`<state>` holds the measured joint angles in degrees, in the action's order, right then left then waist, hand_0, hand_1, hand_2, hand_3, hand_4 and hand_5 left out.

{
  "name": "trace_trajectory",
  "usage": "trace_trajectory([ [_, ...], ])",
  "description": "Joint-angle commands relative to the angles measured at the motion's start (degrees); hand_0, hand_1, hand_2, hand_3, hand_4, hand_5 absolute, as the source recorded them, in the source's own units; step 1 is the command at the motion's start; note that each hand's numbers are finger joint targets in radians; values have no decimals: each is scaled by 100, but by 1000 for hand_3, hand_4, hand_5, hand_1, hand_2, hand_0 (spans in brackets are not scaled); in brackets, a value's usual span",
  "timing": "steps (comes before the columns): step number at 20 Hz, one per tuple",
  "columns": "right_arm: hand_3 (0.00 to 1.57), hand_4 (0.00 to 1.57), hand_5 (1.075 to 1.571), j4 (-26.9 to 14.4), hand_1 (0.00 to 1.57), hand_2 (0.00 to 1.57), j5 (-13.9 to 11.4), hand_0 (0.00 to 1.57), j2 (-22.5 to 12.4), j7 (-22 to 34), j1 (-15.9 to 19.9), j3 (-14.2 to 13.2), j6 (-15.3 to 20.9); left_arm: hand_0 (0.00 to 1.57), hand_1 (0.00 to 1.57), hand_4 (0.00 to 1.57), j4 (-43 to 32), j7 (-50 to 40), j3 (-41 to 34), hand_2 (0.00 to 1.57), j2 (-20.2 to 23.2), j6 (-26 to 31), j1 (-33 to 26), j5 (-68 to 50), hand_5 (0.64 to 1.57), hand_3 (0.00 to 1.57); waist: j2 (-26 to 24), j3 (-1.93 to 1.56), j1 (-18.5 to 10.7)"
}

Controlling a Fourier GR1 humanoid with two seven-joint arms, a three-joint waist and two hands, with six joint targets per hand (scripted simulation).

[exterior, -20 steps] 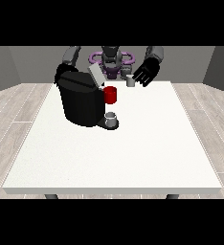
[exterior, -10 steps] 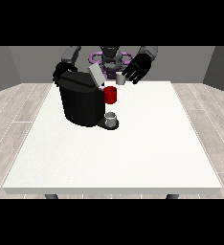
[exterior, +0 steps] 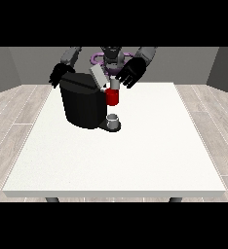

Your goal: Insert the coffee pod into the coffee machine and close the lid

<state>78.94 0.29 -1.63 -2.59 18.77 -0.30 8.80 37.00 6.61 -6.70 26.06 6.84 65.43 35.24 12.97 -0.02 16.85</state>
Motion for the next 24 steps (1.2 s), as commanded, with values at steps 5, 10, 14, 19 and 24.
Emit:
trace_trajectory([
  [5,0,526,1571,144,0,0,-94,0,-49,86,84,-33,121,1326,1326,503,-175,64,-86,1335,164,168,277,21,1571,1233,265,2,126],
  [10,0,514,1571,-167,0,0,160,0,-86,-176,-110,-272,-49,1251,1251,506,-43,-129,110,1294,-236,126,166,139,1571,1208,76,-1,-39],
  [14,0,499,1571,183,0,0,42,0,-50,46,-64,-148,87,1185,1185,497,-209,231,-72,1264,102,184,134,76,1571,1195,217,2,30],
  [19,0,513,1571,80,0,0,234,0,-84,-299,-97,-281,-104,1204,1204,521,-130,190,3,1279,-95,-65,75,195,1571,1208,277,0,4],
  [24,0,481,1571,42,0,0,100,0,19,78,72,-315,273,1185,1185,491,-156,-91,142,1250,-379,32,108,290,1571,1184,-16,0,-148],
])
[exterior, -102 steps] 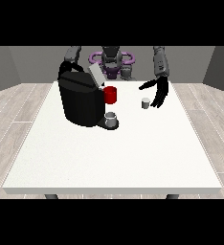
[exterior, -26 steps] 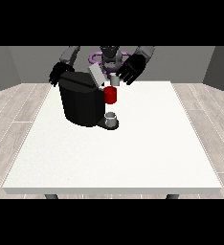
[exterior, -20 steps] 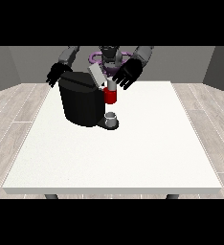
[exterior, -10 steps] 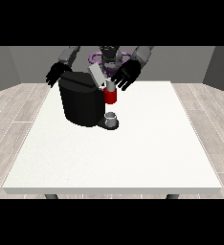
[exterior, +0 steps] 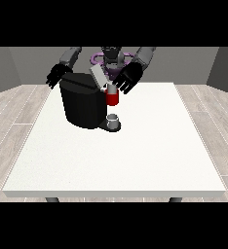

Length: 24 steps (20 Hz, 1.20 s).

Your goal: Insert the coffee pod into the coffee machine and close the lid

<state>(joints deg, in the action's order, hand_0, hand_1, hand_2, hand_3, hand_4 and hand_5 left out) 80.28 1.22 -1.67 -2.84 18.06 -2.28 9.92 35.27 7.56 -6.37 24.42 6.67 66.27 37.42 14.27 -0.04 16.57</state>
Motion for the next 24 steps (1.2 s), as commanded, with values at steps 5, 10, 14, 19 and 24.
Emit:
trace_trajectory([
  [5,0,457,1571,-94,0,0,96,0,-89,-168,-101,-114,-122,1230,1230,481,-97,-34,-58,1274,70,320,86,-37,1571,1180,54,3,-8],
  [10,0,415,1571,-21,0,0,38,0,0,-70,-182,26,-96,1211,1211,460,-138,-80,-49,1239,-84,187,54,6,1571,1123,32,4,75],
  [14,0,433,1571,-156,0,0,63,0,-5,-311,-120,-70,-80,1152,1152,450,-75,-44,8,1178,11,110,61,138,1571,1020,160,3,-23],
  [19,0,397,1571,25,0,0,-49,0,100,-36,-239,92,61,1056,1056,393,-143,107,24,1108,104,86,-43,225,1571,937,59,5,21],
  [24,0,438,1571,23,0,0,158,0,-221,-114,-123,-134,-263,1073,1073,364,-108,122,-14,1125,313,106,112,289,1571,967,155,3,67],
])
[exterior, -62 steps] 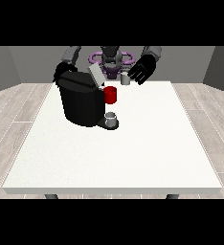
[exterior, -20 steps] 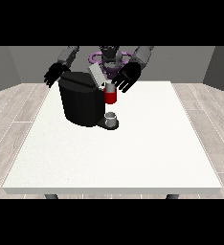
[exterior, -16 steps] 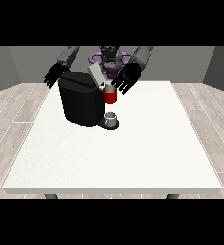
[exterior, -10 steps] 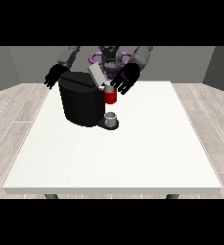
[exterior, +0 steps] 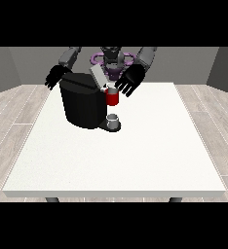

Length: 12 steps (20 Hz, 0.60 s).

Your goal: Insert the coffee pod into the coffee machine and close the lid

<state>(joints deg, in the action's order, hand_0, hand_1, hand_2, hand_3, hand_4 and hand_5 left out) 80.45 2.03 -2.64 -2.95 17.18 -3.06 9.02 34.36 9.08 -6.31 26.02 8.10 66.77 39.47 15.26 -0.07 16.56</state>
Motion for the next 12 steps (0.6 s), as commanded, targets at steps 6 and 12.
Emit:
trace_trajectory([
  [6,0,458,1571,-50,0,0,138,0,-100,-6,349,-192,-22,0,0,0,-4,289,276,378,35,231,9,265,1571,112,196,6,-49],
  [12,0,411,1571,-192,0,0,92,0,-86,-122,176,-159,-41,0,0,0,25,152,323,0,115,282,53,426,1571,0,114,5,-50],
])
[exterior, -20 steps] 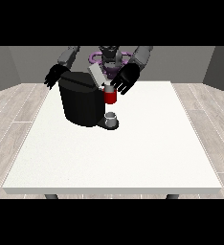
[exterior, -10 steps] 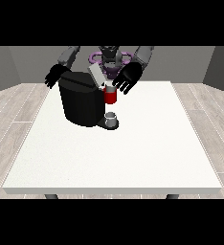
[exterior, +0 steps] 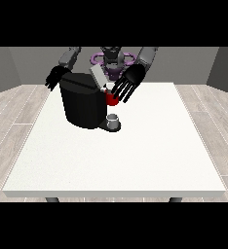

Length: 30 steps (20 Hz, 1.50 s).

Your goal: Insert the coffee pod into the coffee machine and close the lid

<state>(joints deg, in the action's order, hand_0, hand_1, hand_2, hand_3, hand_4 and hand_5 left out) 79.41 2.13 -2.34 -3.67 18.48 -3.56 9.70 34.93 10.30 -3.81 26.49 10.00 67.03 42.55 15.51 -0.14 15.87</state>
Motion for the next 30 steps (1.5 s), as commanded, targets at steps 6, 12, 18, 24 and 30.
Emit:
trace_trajectory([
  [6,0,360,1571,-182,0,0,-68,0,141,-178,-508,67,81,0,0,0,41,117,96,0,-87,186,-310,103,1571,0,-446,13,-194],
  [12,0,378,1571,-552,0,0,164,0,-248,-317,-342,-369,-139,0,0,0,250,-38,55,0,-263,144,-364,98,1571,0,-494,12,-359],
  [18,0,381,1571,-859,0,0,273,0,-67,-418,-551,-488,4,0,0,0,455,-69,-120,0,-698,375,-754,-294,1571,0,-1065,12,-814],
  [24,0,434,1571,-771,0,0,218,0,-149,-90,-1037,-495,58,0,0,261,335,25,-1360,0,-1648,201,-1549,-1816,1571,0,-1904,26,-1238],
  [30,0,445,1571,-576,0,0,274,0,-109,-312,-1471,-490,-27,0,0,0,552,476,-1551,0,-1827,398,-2509,-2274,1571,0,-2504,17,-1506],
])
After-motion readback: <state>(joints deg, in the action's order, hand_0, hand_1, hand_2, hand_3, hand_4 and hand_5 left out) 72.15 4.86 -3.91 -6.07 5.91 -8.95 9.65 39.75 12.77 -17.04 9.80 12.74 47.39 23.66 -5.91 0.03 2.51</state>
